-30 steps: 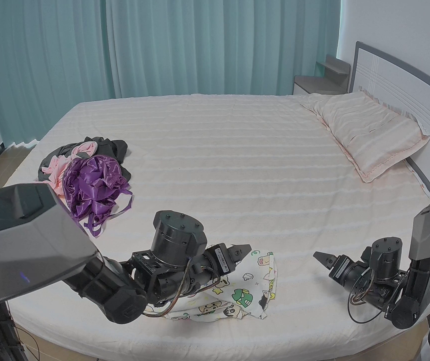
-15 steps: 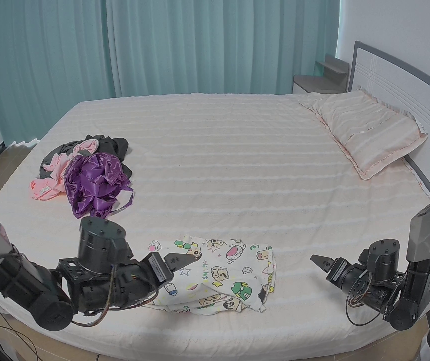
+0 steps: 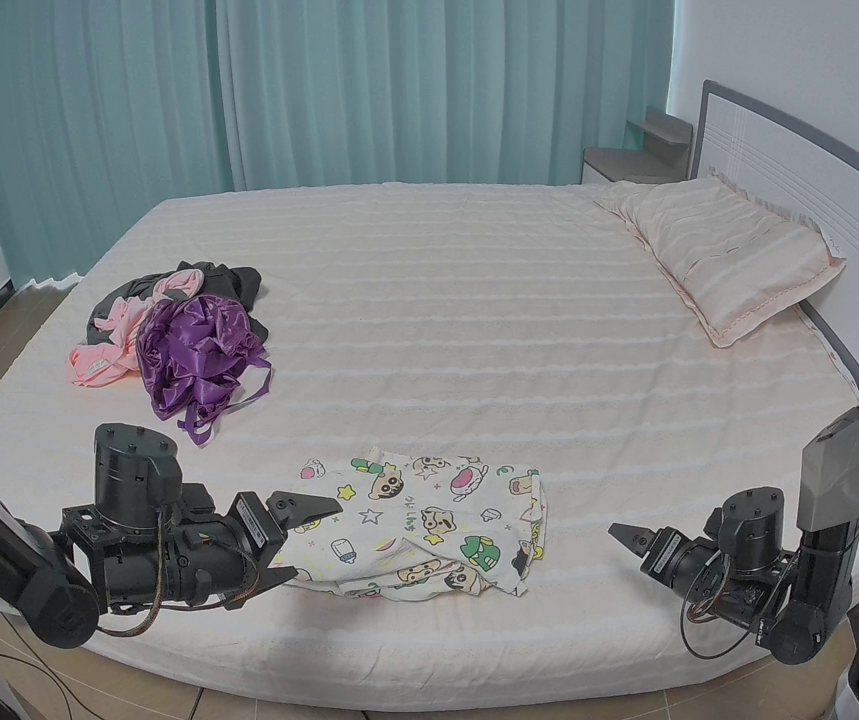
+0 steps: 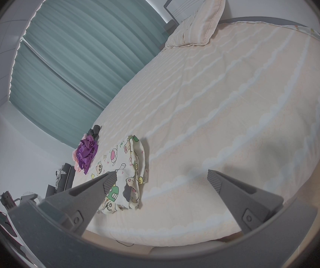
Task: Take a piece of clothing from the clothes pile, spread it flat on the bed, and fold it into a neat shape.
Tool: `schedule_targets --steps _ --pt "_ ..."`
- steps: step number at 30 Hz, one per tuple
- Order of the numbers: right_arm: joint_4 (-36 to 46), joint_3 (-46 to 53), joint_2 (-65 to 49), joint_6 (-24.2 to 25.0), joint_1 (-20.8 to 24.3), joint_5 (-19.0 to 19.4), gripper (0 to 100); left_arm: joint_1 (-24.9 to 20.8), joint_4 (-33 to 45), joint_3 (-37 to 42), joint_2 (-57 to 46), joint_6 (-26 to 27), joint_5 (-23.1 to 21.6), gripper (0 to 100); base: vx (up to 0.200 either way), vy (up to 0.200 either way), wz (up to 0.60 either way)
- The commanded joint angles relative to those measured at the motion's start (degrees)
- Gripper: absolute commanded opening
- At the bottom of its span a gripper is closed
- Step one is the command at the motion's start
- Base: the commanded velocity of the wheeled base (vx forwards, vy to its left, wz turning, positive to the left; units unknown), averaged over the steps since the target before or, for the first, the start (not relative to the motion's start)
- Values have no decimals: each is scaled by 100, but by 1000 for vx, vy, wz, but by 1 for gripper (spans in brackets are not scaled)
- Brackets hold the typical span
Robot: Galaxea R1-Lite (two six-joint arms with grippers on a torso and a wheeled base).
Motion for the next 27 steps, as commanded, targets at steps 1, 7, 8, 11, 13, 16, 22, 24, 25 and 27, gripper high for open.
schedule_targets --steps 1,7,8,11,13,16,22,24,25,27 --pt "-76 -9 64 0 81 -1 100 71 -64 32 15 -24 -10 100 0 200 0" --pt "-76 -97 152 0 265 -1 100 739 -275 32 -38 -24 -370 100 0 200 0" --pt "-76 -97 170 0 292 -1 100 827 -293 40 -46 -24 -449 100 0 200 0" --pt "-76 -159 257 0 344 -1 100 1169 -310 58 -3 -24 -827 100 0 200 0" --pt "-76 -212 266 0 344 -1 100 1248 -310 58 15 -24 -853 100 0 200 0" --pt "-76 -264 319 0 336 8 100 1459 -319 40 50 -15 -897 100 0 200 0" --pt "-76 -502 627 9 344 8 100 1486 -328 76 112 11 -968 100 0 133 0" --pt "-76 -563 732 9 353 8 100 1486 -328 76 182 20 -968 100 0 0 0" --pt "-76 -581 785 9 371 8 100 1486 -328 76 217 20 -959 100 0 0 0" --pt "-76 -589 882 9 388 8 100 1477 -336 76 261 29 -959 100 0 0 0"
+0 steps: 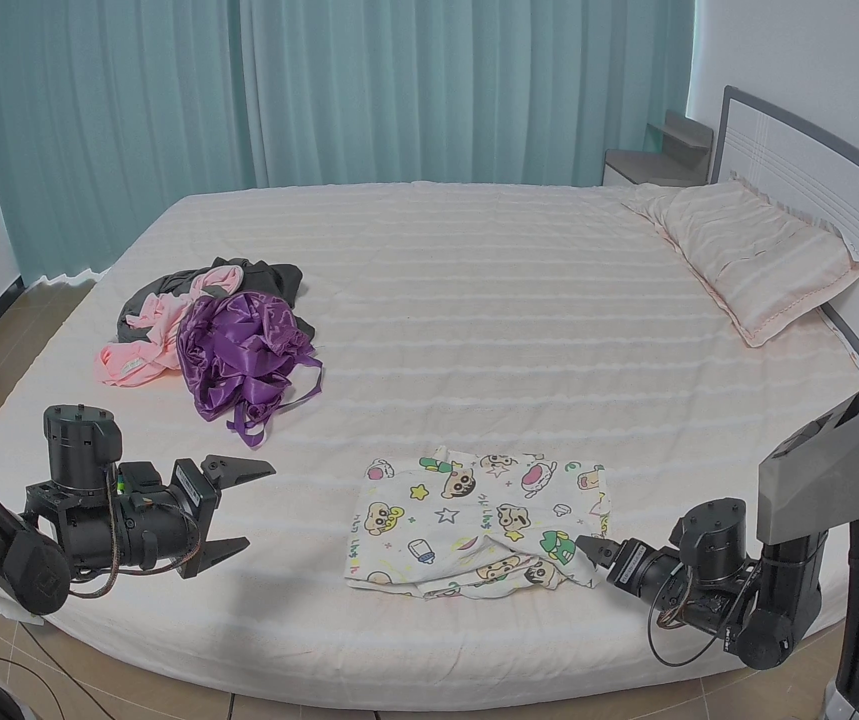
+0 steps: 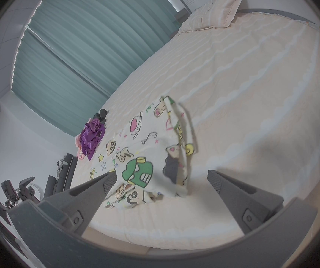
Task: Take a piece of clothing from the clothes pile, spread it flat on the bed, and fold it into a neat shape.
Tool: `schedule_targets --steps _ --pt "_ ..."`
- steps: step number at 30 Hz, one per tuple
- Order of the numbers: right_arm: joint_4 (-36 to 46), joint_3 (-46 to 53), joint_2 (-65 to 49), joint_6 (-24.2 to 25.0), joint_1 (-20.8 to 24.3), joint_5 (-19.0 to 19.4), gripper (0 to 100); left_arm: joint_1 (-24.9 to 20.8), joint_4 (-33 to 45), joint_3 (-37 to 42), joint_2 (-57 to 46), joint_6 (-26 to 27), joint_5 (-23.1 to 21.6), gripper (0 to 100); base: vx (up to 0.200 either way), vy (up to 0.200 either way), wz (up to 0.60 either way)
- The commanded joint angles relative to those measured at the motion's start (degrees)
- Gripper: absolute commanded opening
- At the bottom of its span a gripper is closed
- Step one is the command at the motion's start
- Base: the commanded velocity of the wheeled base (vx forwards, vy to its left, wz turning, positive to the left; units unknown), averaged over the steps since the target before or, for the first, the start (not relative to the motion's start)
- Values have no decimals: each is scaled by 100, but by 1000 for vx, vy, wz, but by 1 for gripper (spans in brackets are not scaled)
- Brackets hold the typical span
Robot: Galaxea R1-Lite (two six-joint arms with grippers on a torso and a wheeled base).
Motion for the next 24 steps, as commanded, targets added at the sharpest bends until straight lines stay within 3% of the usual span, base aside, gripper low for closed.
schedule_targets --steps 1,14,15,24 --pt "-76 -69 302 0 25 0 100 5 -22 5 147 7 2 100 0 0 0" --pt "-76 -236 601 -17 -63 0 100 -83 -128 84 173 16 -16 100 0 0 0" --pt "-76 -245 618 -26 -54 9 0 -83 -137 84 190 16 -7 100 0 0 0" --pt "-76 -324 750 -44 -37 115 0 -83 -146 84 243 16 -7 100 0 0 0"
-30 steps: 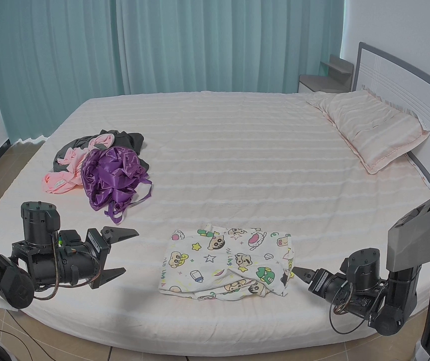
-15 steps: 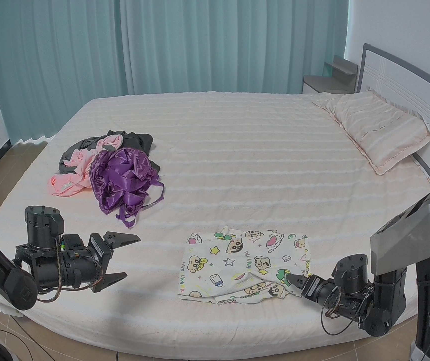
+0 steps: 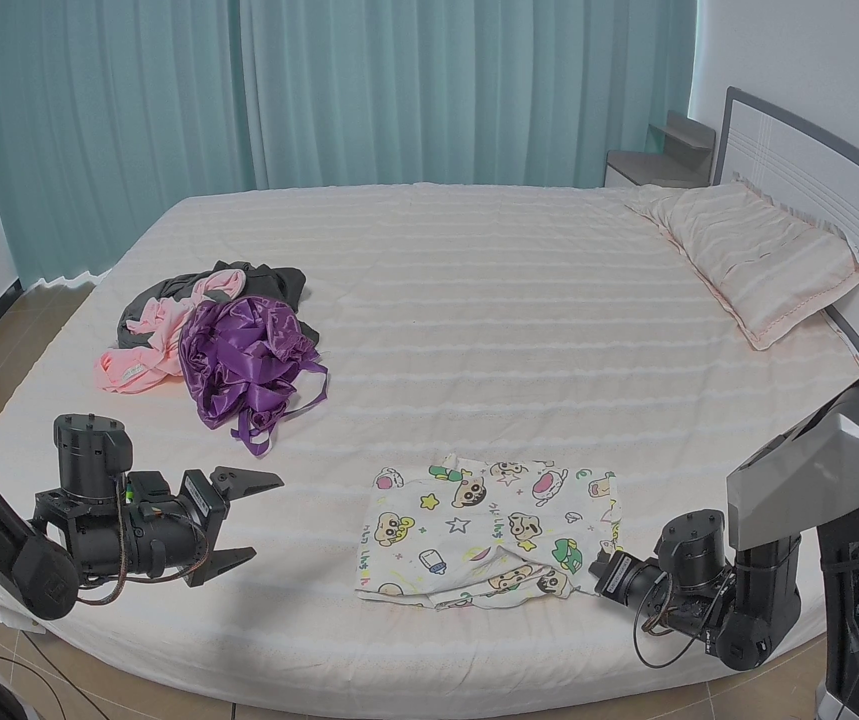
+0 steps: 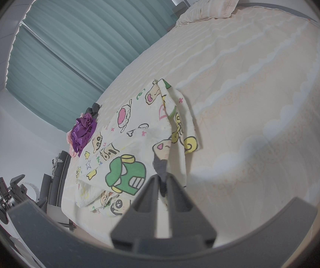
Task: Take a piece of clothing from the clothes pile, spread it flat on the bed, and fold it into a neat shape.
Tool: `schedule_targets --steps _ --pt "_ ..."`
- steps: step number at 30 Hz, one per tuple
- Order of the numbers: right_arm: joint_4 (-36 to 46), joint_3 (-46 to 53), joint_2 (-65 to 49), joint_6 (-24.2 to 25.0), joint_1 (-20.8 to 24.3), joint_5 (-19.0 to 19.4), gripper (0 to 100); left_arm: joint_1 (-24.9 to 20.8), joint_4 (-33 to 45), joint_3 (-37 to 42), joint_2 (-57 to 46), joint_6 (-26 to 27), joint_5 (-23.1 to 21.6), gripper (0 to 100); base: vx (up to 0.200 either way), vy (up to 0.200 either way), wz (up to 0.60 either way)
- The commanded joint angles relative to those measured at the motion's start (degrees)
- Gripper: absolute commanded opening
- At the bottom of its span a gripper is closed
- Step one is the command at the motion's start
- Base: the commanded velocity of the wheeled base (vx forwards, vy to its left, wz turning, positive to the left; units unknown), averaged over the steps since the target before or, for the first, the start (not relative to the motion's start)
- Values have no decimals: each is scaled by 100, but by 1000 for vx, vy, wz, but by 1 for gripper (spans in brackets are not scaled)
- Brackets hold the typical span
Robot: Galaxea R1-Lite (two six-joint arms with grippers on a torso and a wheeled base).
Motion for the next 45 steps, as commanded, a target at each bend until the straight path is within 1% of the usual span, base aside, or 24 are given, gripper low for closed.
schedule_targets --steps 1,7,9,13,14,15,18,20,21,25,30,34,35,37,38,39,41,43,45 --pt "-76 8 90 -11 -21 32 0 0 -4 -1 38 -4 4 100 0 0 0" --pt "-76 87 -94 -46 -180 6 0 0 -4 -1 47 5 -5 100 0 0 0" --pt "-76 271 -454 -116 -285 6 0 0 -4 -1 47 5 4 100 0 0 0" --pt "-76 605 -903 -310 -364 155 0 0 -4 -1 38 5 4 100 0 0 0" --pt "-76 605 -903 -310 -364 155 0 0 -4 -1 38 5 4 100 0 0 0" --pt "-76 711 -920 -389 -391 313 0 0 -4 -1 38 5 4 100 0 0 0" --pt "-76 729 -744 -442 -452 340 0 0 -4 -1 38 5 4 100 0 0 0" --pt "-76 737 -639 -635 -558 366 0 0 -4 -1 38 5 13 100 0 0 0" --pt "-76 737 -586 -723 -610 366 100 0 -4 -1 38 5 4 100 0 0 0" --pt "-76 711 -463 -881 -689 357 100 0 -4 -1 38 5 4 100 0 0 0" --pt "-76 562 -903 -846 -760 375 100 0 -4 25 30 5 4 100 0 0 0" --pt "3 175 -1122 -872 -821 375 100 -44 -4 43 47 5 -14 100 0 0 0" --pt "153 -168 -1158 -907 -892 401 100 -97 -4 60 74 5 -40 100 0 0 0" --pt "531 -528 -1105 -969 -962 524 100 -150 -13 122 74 5 -66 100 0 0 0" --pt "786 -792 -1043 -969 -1006 691 100 -194 -13 131 74 5 -66 100 0 0 0" --pt "891 -985 -929 -969 -1050 814 100 -220 -13 139 65 5 -49 100 0 0 0" --pt "953 -1258 -744 -995 -1111 920 100 -247 -74 192 38 -4 -49 100 0 0 0" --pt "1032 -1583 -507 -1153 -1208 964 100 -264 -197 245 65 5 -49 100 0 0 0" --pt "1199 -1820 -173 -1444 -1340 1016 100 -264 -321 254 109 5 -58 100 0 0 0"
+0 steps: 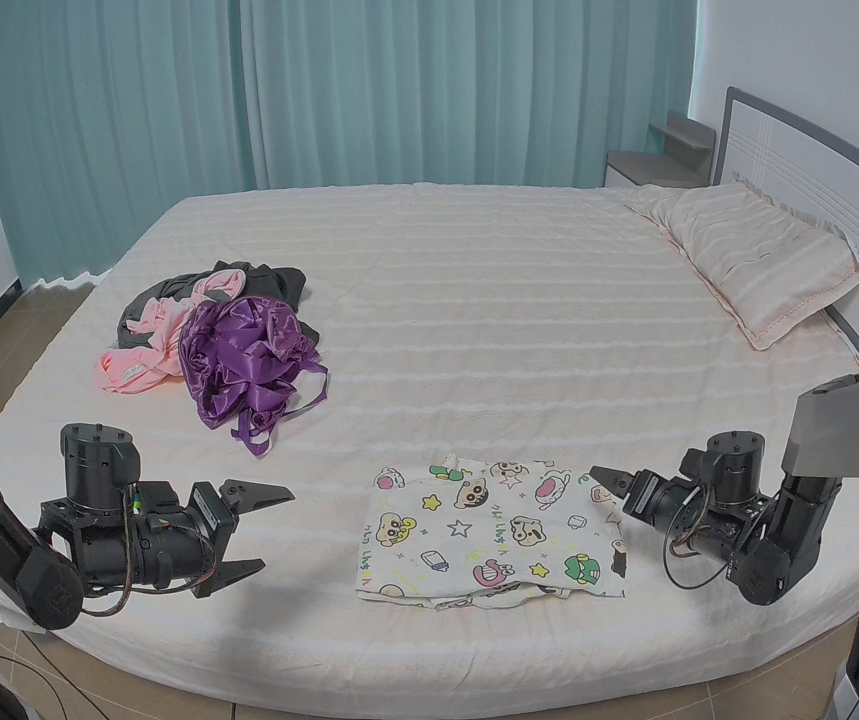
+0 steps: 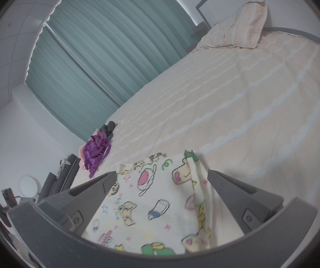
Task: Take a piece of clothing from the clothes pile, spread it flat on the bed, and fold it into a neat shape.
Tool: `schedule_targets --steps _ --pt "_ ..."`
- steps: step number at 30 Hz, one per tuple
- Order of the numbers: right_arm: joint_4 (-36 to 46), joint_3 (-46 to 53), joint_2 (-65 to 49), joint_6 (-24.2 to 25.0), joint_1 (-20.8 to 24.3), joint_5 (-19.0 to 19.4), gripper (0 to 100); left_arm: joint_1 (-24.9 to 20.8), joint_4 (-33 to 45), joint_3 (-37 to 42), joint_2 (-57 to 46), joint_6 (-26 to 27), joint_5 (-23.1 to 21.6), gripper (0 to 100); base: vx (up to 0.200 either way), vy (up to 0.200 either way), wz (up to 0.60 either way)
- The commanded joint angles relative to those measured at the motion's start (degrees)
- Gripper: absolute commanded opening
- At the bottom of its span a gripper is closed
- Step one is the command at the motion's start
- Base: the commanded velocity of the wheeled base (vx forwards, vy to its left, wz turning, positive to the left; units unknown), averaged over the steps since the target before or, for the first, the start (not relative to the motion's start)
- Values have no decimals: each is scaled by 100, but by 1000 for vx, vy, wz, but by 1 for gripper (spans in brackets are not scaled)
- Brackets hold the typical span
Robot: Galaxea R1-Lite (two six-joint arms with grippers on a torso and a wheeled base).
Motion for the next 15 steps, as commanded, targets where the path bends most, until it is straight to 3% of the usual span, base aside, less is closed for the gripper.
schedule_targets --steps 1,15 --pt "369 -810 804 -461 -360 204 100 -87 -235 118 95 -2 -1 100 0 0 0" --pt "413 -1426 1270 -725 -483 450 100 -96 -446 189 192 -2 16 100 0 0 0"
